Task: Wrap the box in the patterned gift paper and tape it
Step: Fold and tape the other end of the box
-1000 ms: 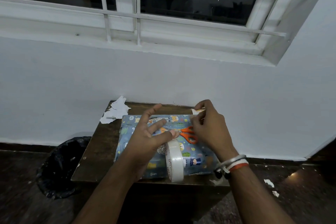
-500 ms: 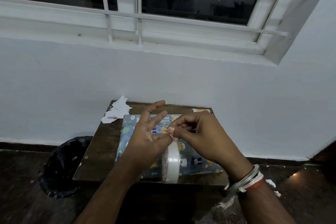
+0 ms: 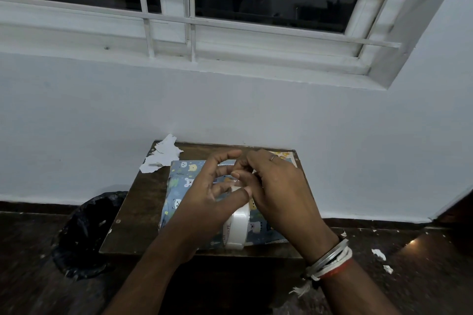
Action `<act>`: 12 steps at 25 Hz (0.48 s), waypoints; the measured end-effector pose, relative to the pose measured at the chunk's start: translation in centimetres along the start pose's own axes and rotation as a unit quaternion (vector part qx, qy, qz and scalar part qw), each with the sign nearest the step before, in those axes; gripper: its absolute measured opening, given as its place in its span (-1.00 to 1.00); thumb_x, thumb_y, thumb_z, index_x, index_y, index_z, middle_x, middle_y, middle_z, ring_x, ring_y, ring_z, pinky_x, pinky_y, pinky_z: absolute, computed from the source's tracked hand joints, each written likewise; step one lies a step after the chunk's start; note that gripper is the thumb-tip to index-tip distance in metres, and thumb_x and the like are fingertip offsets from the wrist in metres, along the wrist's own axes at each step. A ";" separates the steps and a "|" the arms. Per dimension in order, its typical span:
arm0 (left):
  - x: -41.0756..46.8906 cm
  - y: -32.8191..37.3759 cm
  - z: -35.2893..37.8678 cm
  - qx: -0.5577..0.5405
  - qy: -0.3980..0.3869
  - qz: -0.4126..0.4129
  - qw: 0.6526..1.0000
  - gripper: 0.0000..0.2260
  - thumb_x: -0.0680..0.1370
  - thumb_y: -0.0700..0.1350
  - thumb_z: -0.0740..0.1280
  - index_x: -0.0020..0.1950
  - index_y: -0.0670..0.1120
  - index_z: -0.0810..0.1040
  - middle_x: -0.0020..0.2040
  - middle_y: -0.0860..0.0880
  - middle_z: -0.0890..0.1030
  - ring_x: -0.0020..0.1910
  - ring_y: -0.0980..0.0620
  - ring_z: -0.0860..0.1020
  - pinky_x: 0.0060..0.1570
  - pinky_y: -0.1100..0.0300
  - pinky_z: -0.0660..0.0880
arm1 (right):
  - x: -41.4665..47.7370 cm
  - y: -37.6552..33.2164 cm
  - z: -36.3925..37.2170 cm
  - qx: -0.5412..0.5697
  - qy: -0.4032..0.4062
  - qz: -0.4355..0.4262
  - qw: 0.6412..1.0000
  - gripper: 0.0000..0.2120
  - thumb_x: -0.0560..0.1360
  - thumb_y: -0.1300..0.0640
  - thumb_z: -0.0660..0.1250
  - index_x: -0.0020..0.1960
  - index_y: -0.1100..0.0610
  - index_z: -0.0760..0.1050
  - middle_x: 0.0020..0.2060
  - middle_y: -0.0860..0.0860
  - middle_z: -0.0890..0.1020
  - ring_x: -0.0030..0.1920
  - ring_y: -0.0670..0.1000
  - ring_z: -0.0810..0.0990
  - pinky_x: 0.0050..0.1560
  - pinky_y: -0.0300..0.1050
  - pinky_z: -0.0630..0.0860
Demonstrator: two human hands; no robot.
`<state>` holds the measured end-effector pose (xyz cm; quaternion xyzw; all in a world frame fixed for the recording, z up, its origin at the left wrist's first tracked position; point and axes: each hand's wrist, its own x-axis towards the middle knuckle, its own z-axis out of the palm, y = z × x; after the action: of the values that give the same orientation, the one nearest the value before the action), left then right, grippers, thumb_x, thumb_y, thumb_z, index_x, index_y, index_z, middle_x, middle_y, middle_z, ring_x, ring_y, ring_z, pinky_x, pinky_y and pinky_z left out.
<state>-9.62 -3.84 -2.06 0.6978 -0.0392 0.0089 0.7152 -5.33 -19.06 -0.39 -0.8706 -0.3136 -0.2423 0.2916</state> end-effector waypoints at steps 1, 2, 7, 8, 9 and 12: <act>0.0 0.0 0.0 0.000 0.004 -0.002 1.000 -0.55 0.45 -0.15 0.48 0.26 0.22 0.53 0.18 0.04 0.66 0.15 -0.02 0.68 0.17 0.01 0.61 | -0.1 0.0 0.1 0.001 0.002 0.000 1.000 -0.94 0.60 0.08 0.31 -0.01 0.01 0.56 -0.12 -0.17 0.60 -0.16 -0.16 0.52 -0.26 -0.14 0.46; 0.0 0.0 0.0 0.003 0.008 -0.008 1.000 -0.57 0.49 -0.19 0.48 0.23 0.22 0.53 0.17 0.04 0.67 0.12 -0.02 0.69 0.16 0.02 0.62 | -0.1 0.2 0.2 0.007 0.004 0.002 1.000 -0.94 0.61 0.09 0.31 -0.01 0.03 0.55 -0.11 -0.15 0.60 -0.15 -0.14 0.53 -0.25 -0.13 0.46; -0.2 0.0 -0.2 -0.029 0.034 -0.033 0.998 -0.54 0.46 -0.24 0.49 0.26 0.16 0.52 0.12 -0.04 0.69 0.03 -0.05 0.72 0.18 -0.07 0.59 | 0.2 0.8 0.2 0.078 -0.006 0.043 0.996 -0.93 0.62 0.19 0.36 -0.03 0.05 0.55 -0.14 -0.14 0.58 -0.20 -0.13 0.57 -0.17 -0.10 0.51; -0.2 0.0 -0.3 -0.034 0.038 -0.032 0.998 -0.51 0.44 -0.22 0.49 0.28 0.16 0.51 0.12 -0.04 0.70 0.03 -0.07 0.72 0.21 -0.08 0.57 | 0.2 0.8 0.2 0.105 -0.011 0.057 0.993 -0.92 0.62 0.18 0.36 -0.04 0.04 0.56 -0.16 -0.14 0.58 -0.22 -0.13 0.60 -0.17 -0.05 0.55; -0.3 0.1 -0.3 -0.038 0.040 -0.031 0.998 -0.49 0.44 -0.22 0.48 0.30 0.18 0.48 0.14 -0.03 0.71 0.06 -0.09 0.71 0.27 -0.13 0.54 | 0.2 0.8 0.2 0.126 -0.013 0.066 0.990 -0.92 0.62 0.18 0.36 -0.04 0.04 0.57 -0.18 -0.14 0.59 -0.26 -0.12 0.63 -0.18 0.01 0.58; -0.4 0.3 -0.3 -0.055 0.038 -0.037 0.997 -0.43 0.42 -0.19 0.46 0.34 0.24 0.44 0.16 0.00 0.71 0.18 -0.14 0.67 0.38 -0.25 0.43 | 0.2 0.5 0.2 0.148 -0.011 0.072 0.986 -0.93 0.62 0.18 0.38 -0.05 0.07 0.59 -0.22 -0.11 0.63 -0.31 -0.11 0.65 -0.18 0.06 0.60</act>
<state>-9.99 -3.55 -1.80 0.6574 0.0132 0.0064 0.7534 -4.79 -19.12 -0.62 -0.8406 -0.2856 -0.1623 0.4307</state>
